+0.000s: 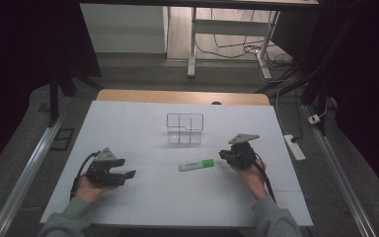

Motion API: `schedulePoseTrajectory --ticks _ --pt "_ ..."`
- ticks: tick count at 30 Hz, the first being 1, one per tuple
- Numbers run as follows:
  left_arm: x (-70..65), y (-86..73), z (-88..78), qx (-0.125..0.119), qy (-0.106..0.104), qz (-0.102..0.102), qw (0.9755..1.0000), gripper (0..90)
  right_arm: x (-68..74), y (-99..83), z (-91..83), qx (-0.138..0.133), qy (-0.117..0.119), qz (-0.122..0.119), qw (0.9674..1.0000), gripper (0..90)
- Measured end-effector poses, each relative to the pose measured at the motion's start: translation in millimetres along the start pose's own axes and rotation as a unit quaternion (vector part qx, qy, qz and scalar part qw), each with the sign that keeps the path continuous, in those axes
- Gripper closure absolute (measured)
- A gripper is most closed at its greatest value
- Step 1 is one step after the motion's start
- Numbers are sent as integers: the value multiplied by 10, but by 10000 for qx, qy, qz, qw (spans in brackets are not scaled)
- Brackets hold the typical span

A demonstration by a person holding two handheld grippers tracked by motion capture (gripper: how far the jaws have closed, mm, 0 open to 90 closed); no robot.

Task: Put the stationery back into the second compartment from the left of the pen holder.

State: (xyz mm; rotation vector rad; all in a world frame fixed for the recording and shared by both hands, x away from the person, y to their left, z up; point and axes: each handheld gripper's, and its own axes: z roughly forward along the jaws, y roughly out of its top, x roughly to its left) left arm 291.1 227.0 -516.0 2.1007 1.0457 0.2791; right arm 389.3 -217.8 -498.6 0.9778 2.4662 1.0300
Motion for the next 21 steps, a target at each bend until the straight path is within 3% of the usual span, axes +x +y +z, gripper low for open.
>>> schedulePoseTrajectory --ticks 21 --pt "-1 3 -9 -21 3 -2 10000 336 105 -44 262 295 184 -88 9994 891"
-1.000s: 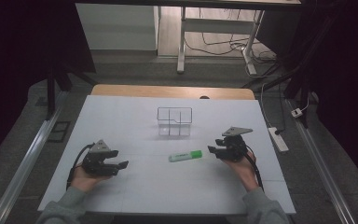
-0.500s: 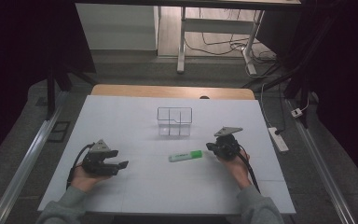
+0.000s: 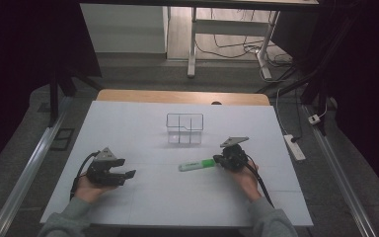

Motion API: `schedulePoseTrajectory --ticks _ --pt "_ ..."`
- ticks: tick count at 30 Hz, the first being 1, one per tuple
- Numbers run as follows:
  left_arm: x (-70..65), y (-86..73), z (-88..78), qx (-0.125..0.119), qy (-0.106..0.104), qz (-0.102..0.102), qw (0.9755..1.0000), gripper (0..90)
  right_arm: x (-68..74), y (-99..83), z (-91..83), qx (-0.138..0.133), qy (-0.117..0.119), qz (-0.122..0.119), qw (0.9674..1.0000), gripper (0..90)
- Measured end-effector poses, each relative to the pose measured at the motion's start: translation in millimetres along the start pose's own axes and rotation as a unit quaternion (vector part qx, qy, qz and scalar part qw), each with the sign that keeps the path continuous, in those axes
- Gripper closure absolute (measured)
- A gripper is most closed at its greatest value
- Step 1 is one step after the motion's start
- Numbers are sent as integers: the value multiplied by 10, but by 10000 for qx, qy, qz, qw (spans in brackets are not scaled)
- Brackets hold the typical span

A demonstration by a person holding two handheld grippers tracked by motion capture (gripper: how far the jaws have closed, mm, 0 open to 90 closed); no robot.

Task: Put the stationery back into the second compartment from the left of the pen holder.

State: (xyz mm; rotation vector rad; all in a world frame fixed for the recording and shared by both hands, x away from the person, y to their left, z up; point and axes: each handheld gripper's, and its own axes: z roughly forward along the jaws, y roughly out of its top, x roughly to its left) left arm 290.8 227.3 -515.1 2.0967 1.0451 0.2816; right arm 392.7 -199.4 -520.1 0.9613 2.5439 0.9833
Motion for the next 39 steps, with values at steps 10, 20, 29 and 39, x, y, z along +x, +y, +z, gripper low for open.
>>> schedulePoseTrajectory --ticks 10,20,29,39 --pt "1 -1 0 2 -4 7 10000 334 51 11 29 -5 51 -1 10000 891" --pt "1 3 -3 -7 -10 22 10000 332 186 60 92 -35 214 -110 9997 891" --pt "19 5 -13 -63 -101 -71 9999 331 279 111 162 -80 306 -191 9993 891" --pt "16 7 -3 -24 -113 -56 9999 330 453 193 275 -136 512 -312 9981 891"
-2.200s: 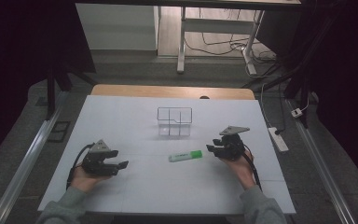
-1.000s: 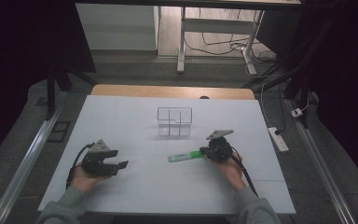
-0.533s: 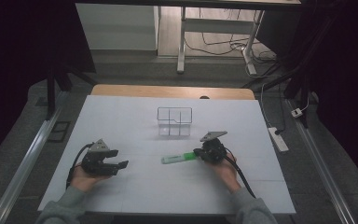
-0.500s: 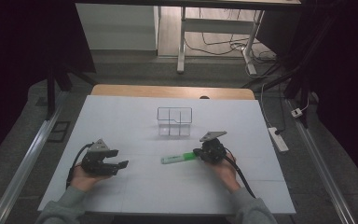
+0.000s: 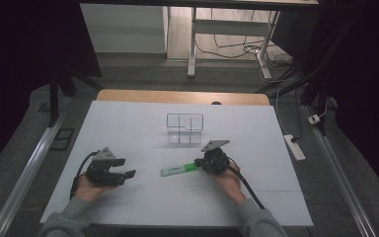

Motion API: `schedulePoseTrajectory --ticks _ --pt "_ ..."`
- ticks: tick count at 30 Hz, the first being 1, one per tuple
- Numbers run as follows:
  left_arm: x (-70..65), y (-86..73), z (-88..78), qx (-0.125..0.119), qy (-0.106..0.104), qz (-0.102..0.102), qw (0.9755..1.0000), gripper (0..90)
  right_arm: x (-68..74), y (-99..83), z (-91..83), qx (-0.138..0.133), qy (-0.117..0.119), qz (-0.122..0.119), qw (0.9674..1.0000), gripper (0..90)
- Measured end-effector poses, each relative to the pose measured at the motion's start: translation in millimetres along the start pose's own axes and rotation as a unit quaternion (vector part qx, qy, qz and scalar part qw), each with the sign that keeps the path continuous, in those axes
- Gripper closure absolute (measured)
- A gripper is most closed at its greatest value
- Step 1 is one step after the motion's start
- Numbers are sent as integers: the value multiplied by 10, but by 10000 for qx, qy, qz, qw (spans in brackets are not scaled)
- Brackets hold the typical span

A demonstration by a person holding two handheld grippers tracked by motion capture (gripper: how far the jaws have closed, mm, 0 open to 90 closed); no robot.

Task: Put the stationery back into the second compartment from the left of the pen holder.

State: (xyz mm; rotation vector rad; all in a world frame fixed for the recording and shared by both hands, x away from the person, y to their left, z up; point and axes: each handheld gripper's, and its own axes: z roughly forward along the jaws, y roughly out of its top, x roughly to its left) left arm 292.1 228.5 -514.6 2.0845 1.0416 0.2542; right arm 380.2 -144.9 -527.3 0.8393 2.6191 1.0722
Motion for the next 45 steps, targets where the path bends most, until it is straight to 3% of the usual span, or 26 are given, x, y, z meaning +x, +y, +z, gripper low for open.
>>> schedulePoseTrajectory --ticks 13,18,23,28,34,37,45 --pt "-5 1 19 55 -22 21 10000 322 192 107 129 -82 290 -94 9995 891" --pt "7 -3 21 62 -17 7 10000 322 179 119 114 -97 319 -92 9994 890" --pt "11 -8 8 49 -12 3 10000 321 108 114 -4 -130 220 8 9997 890" --pt "11 -11 -3 26 -7 0 10000 321 94 68 -122 -121 91 -79 9999 890" --pt "14 -14 -7 31 15 -5 10000 321 73 -65 -336 -116 -99 -208 9997 891" --pt "13 -14 -13 25 25 10 10000 321 30 -151 -461 -162 -168 -117 9997 884" --pt "26 -17 -20 10 33 -11 10000 321 -114 -379 -699 -287 -490 257 9981 578"
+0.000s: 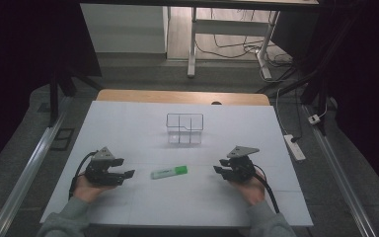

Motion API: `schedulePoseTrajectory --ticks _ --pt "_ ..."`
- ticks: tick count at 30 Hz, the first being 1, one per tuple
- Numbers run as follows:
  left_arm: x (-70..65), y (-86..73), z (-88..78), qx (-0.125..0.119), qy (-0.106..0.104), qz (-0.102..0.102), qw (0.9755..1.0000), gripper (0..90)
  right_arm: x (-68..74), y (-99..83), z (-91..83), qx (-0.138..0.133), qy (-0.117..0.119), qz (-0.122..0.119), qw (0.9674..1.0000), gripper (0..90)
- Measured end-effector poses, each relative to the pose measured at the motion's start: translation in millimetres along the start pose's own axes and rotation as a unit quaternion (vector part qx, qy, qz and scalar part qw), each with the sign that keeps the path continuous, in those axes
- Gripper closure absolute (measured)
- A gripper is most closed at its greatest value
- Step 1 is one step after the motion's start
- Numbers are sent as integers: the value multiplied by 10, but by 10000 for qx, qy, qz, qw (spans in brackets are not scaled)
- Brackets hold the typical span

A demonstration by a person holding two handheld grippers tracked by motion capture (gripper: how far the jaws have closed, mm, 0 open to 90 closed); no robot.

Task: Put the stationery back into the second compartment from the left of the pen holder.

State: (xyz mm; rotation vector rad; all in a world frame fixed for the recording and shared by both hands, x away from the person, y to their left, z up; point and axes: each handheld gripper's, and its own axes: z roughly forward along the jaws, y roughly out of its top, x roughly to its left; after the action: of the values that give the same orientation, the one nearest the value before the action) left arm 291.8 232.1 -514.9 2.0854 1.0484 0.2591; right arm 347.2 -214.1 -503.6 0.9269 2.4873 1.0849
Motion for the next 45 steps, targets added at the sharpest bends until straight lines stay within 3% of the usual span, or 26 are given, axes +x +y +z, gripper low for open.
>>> schedulePoseTrajectory --ticks 6,10,19,32,37,45 --pt "-4 3 3 10 -2 25 10000 321 -71 -144 -205 -159 -155 84 9997 469" --pt "-4 5 4 14 3 28 10000 321 -95 -223 -312 -139 -199 -22 9997 446" --pt "-20 35 18 16 -13 77 10000 320 -185 -350 -431 -156 -238 74 9996 418" --pt "-191 281 111 179 -303 579 9977 310 -193 -375 -409 -85 -164 -29 9998 406" --pt "-294 436 223 327 -424 879 9947 306 -203 -379 -414 -89 -173 -13 9998 405" --pt "-419 736 407 547 -480 1177 9904 290 -236 -392 -406 -58 -164 37 9998 400"
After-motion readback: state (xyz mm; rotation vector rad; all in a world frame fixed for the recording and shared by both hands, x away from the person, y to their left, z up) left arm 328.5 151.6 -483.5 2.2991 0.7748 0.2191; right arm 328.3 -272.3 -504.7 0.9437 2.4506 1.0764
